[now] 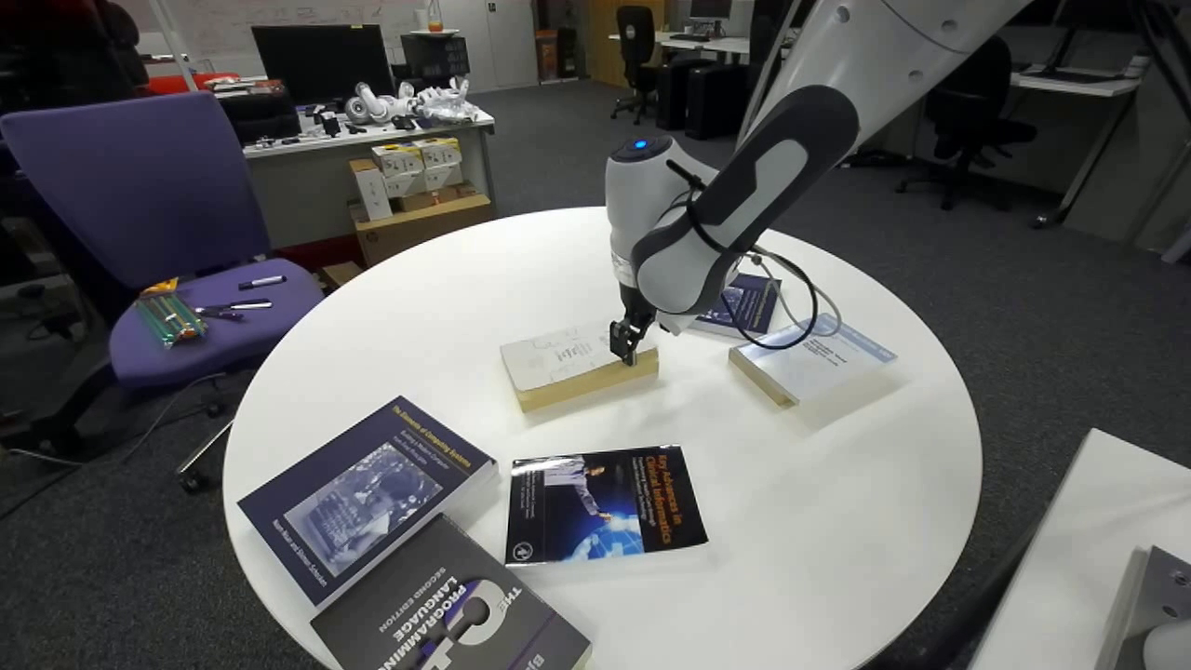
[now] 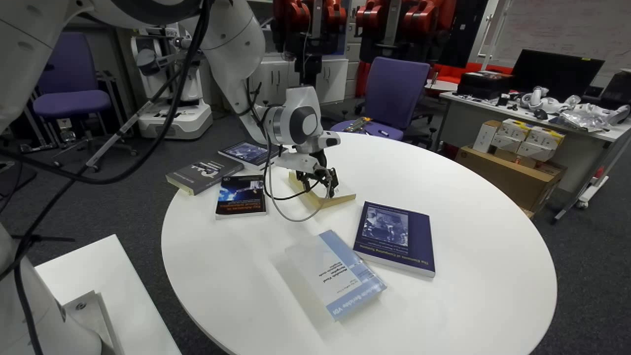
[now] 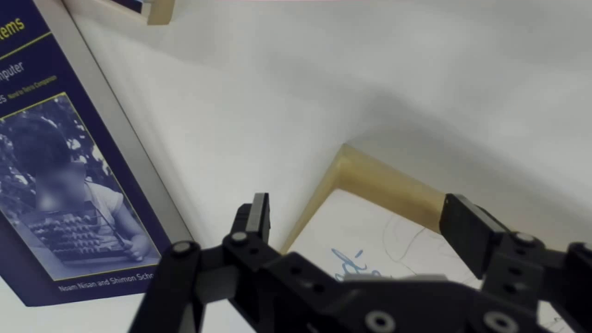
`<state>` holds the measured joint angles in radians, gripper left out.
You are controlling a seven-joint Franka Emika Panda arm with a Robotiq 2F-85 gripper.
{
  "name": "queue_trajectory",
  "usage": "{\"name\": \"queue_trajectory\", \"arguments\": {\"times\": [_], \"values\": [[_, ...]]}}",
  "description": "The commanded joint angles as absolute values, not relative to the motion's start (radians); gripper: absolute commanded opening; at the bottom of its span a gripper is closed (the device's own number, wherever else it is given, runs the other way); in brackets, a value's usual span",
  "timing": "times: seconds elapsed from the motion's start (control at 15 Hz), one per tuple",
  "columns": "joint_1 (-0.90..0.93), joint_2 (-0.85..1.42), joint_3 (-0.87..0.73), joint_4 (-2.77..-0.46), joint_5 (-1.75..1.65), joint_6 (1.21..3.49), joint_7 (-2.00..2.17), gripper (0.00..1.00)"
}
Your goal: Move the blue book to the right
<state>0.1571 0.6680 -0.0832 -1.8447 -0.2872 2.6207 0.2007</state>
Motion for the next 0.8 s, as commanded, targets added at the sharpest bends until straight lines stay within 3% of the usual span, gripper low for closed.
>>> {"name": "queue_trajectory", "arguments": {"times": [0.0, 0.73], "values": [[0.167, 0.668, -0.093, -1.844, -0.274, 2.620, 0.192, 1.00], [0.072, 0.674, -0.140, -1.739, -0.177, 2.596, 0.211, 1.00]]}}
